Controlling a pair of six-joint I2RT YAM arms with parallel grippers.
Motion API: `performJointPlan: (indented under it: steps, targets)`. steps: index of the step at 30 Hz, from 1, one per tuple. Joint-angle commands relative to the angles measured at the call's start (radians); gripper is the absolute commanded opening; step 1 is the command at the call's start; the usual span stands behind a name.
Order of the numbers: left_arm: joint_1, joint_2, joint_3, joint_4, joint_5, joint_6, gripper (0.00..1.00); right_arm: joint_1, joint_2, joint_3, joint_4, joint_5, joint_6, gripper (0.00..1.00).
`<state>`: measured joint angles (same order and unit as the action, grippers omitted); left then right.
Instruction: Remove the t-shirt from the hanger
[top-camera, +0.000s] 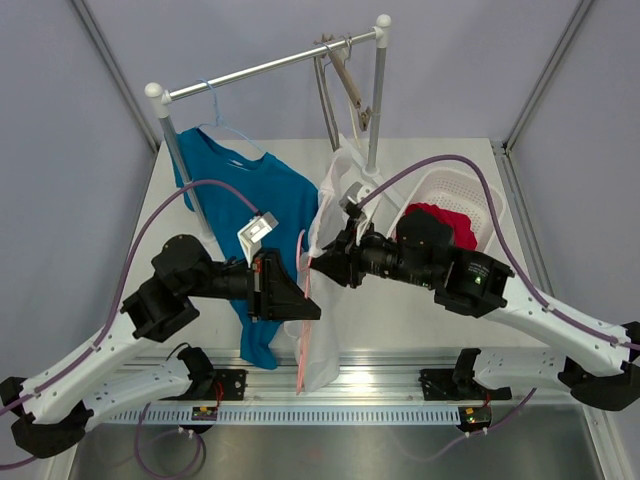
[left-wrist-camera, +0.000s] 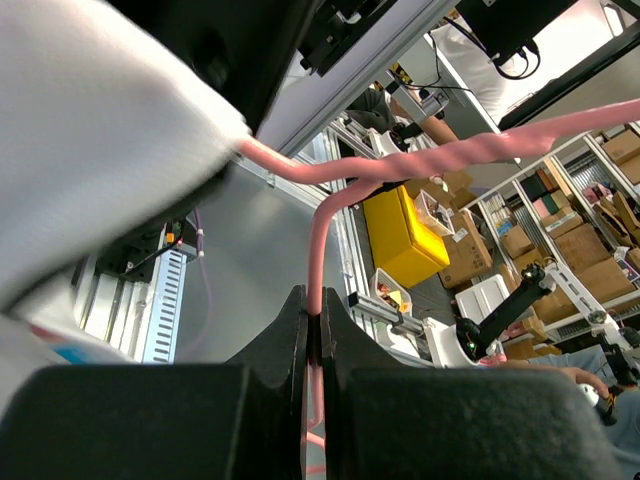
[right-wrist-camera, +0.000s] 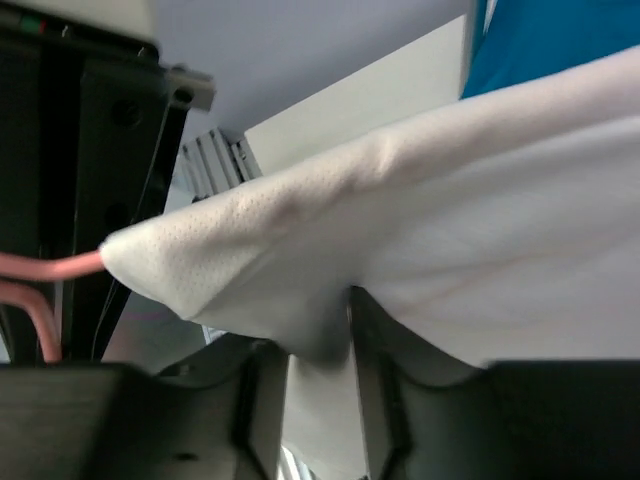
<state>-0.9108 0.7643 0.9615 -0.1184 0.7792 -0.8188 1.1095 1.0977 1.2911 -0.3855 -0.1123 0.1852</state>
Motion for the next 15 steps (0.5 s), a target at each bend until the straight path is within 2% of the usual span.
performJointPlan:
  steps: [1, 3, 4, 9, 15]
  targets:
    - [-0.007, -0.031, -0.007, 0.065, 0.025, -0.002, 0.0, 0.007, -0.028, 0.024, 0.118, 0.221, 0.046, 0.24]
    - [-0.007, -0.037, -0.018, 0.066, 0.031, 0.0, 0.0, 0.007, -0.068, -0.01, 0.186, 0.287, 0.06, 0.02]
    - [-0.007, -0.039, -0.023, 0.066, 0.035, 0.001, 0.0, 0.007, -0.085, -0.018, 0.203, 0.31, 0.065, 0.0]
    - [-0.007, -0.056, -0.059, 0.065, 0.049, -0.002, 0.0, 0.006, -0.139, 0.005, 0.211, 0.476, 0.054, 0.0]
    - [-0.007, -0.079, -0.066, 0.066, 0.078, -0.008, 0.0, -0.011, -0.061, 0.085, 0.18, 0.695, -0.062, 0.0]
